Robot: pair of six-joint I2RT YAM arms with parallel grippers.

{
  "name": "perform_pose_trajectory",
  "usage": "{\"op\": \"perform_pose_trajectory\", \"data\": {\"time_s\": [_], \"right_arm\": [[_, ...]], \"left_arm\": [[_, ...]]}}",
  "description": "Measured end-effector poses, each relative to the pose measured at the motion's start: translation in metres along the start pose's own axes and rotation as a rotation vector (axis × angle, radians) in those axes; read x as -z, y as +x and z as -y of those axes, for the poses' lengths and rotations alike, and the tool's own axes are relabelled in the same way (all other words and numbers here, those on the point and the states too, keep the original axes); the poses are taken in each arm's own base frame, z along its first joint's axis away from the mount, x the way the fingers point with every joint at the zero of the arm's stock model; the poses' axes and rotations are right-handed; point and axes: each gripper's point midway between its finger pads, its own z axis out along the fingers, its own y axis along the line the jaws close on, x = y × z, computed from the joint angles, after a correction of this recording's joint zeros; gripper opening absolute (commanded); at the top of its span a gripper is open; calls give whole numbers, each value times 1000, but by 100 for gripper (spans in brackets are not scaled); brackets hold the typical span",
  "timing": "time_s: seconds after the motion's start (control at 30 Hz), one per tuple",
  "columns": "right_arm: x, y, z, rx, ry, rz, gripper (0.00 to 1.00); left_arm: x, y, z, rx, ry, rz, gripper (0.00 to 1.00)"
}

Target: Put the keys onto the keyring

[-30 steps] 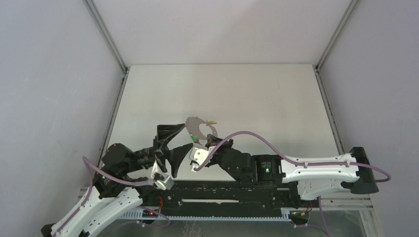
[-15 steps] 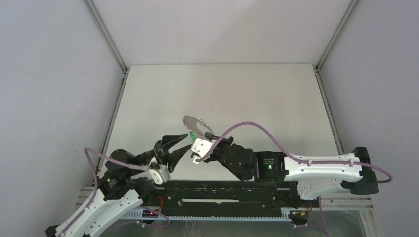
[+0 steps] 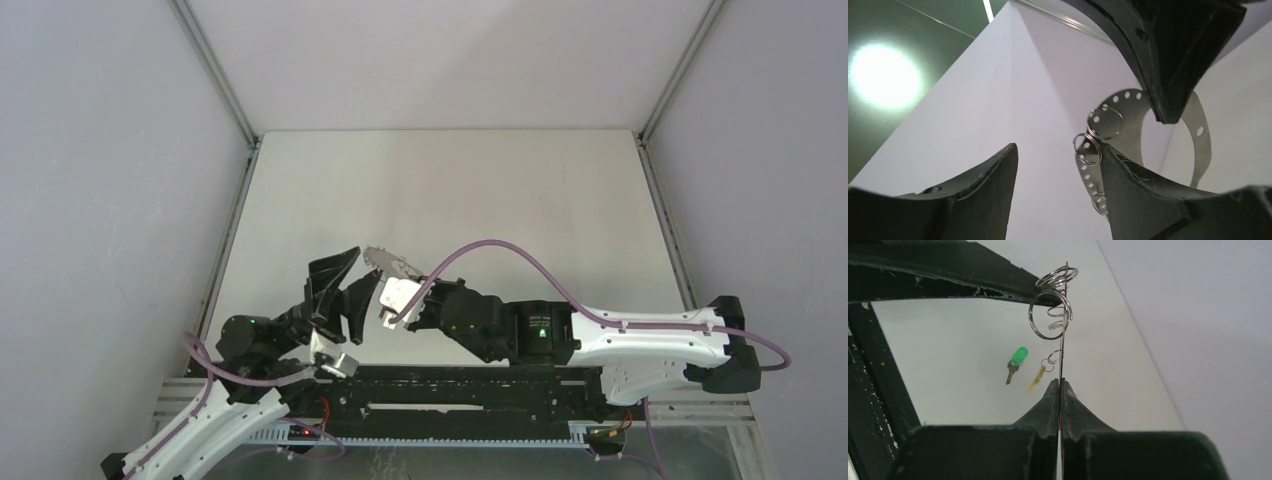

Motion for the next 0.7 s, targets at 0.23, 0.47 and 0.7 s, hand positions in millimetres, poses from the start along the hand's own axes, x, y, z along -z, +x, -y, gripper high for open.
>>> {"op": "perform_pose_trajectory", "data": {"time_s": [0.23, 0.47, 0.7], "right_arm": [[-2, 5, -5, -1, -17, -25, 0], [-1, 8, -5, -7, -15, -37, 0], [1, 10, 1, -14, 13, -46, 0]], "left_arm": [[0, -10, -6, -14, -18, 44, 63], [-1, -5, -5, 5, -18, 24, 61], [-5, 12, -14, 181, -51, -86, 59]]}}
